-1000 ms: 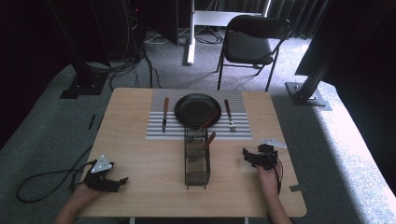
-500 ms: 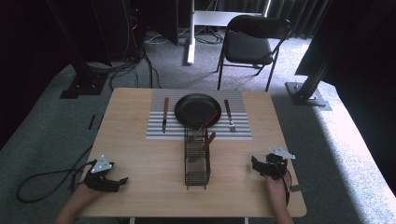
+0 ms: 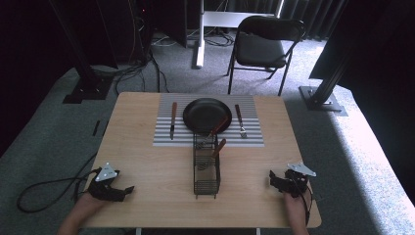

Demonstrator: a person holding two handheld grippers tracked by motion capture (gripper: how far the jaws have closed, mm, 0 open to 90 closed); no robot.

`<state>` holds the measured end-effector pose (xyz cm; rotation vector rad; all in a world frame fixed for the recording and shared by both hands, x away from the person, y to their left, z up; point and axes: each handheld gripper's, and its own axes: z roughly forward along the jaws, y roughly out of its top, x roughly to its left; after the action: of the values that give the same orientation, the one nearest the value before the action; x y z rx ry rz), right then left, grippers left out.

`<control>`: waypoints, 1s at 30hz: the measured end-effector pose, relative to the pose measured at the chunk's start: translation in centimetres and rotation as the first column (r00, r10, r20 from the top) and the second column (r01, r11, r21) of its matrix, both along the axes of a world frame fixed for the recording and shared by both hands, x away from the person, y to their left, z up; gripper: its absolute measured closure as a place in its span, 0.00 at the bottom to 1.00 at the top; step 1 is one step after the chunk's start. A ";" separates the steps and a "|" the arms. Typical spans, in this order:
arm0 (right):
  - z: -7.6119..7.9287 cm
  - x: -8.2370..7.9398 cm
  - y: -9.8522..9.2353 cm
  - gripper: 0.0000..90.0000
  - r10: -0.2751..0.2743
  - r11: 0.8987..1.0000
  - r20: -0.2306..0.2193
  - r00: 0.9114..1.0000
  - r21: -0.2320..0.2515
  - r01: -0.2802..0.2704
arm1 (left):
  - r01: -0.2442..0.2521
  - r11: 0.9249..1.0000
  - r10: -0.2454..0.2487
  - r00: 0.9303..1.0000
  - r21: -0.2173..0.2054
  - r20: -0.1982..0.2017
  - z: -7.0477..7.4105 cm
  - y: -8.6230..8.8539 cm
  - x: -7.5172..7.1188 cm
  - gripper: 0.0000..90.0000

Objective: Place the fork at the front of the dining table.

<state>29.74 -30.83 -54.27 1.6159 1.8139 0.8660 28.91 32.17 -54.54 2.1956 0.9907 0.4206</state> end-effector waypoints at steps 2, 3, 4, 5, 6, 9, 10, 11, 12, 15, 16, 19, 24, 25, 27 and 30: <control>-0.1 -0.4 -0.4 0.14 -0.011 1.000 0.002 1.000 -0.006 0.011 | 0.000 1.000 0.000 1.000 0.000 0.000 0.0 0.0 0.0 0.10; -0.1 -0.7 -0.6 0.14 -0.025 1.000 0.001 1.000 -0.009 0.025 | 0.000 1.000 0.000 1.000 0.000 0.000 0.0 0.0 0.0 0.10; -0.1 -0.7 -0.6 0.14 -0.025 1.000 0.001 1.000 -0.009 0.025 | 0.000 1.000 0.000 1.000 0.000 0.000 0.0 0.0 0.0 0.10; -0.2 -1.0 -1.0 0.14 -0.034 0.999 0.009 0.999 0.003 0.034 | 0.000 1.000 0.000 1.000 -0.001 0.000 0.0 0.0 0.0 0.10; -0.2 -1.0 -1.0 0.14 -0.034 0.999 0.009 0.999 0.003 0.034 | 0.000 1.000 0.000 1.000 -0.001 0.000 0.0 0.0 0.0 0.10; -0.3 -1.6 -1.5 0.14 -0.050 0.998 0.012 0.999 -0.022 0.051 | 0.000 1.000 0.000 1.000 -0.001 0.000 0.0 0.0 0.0 0.10; -0.3 -1.6 -1.5 0.14 -0.050 0.998 0.012 0.999 -0.022 0.051 | 0.000 1.000 0.000 1.000 -0.001 0.000 0.0 0.0 0.0 0.10; -0.5 -1.8 -1.7 0.14 -0.047 0.999 0.001 0.999 -0.022 0.047 | 0.000 1.000 0.000 1.000 0.000 0.000 0.0 0.0 0.0 0.10; -0.5 -1.8 -1.7 0.14 -0.047 0.999 0.001 0.999 -0.022 0.047 | 0.000 1.000 0.000 1.000 0.000 0.000 0.0 0.0 0.0 0.10; -0.5 -2.1 -2.0 0.14 -0.044 0.999 -0.017 0.999 -0.016 0.044 | 0.000 1.000 0.000 1.000 0.000 0.001 0.0 0.0 0.0 0.10; -0.5 -2.1 -2.0 0.14 -0.044 0.999 -0.017 0.999 -0.016 0.044 | 0.000 1.000 0.000 1.000 0.000 0.001 0.0 0.0 0.0 0.10; -0.6 -2.4 -2.1 0.14 -0.037 0.999 -0.032 0.999 -0.011 0.037 | 0.000 1.000 0.000 1.000 0.000 0.001 0.0 0.0 0.0 0.10; -0.7 -2.7 -2.6 0.14 -0.040 0.999 -0.059 0.997 0.009 0.040 | 0.000 1.000 0.000 1.000 0.000 0.001 0.0 0.0 0.0 0.10; -0.7 -2.9 -2.7 0.15 -0.009 1.000 -0.063 0.998 0.017 0.010 | 0.000 1.000 0.000 1.000 -0.001 0.001 0.0 0.0 0.0 0.10; -0.7 -2.9 -2.7 0.15 0.009 1.000 -0.062 0.998 0.018 -0.008 | 0.000 1.000 0.000 1.000 -0.001 0.001 0.0 0.0 0.0 0.10; -0.8 -2.9 -2.4 0.14 0.014 1.000 -0.069 0.998 -0.013 -0.015 | 0.001 1.000 -0.001 1.000 0.000 0.001 0.0 0.0 0.0 0.10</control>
<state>26.85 -33.18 -55.02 1.6444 1.8768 0.8124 28.91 32.16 -54.55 2.1954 0.9896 0.4212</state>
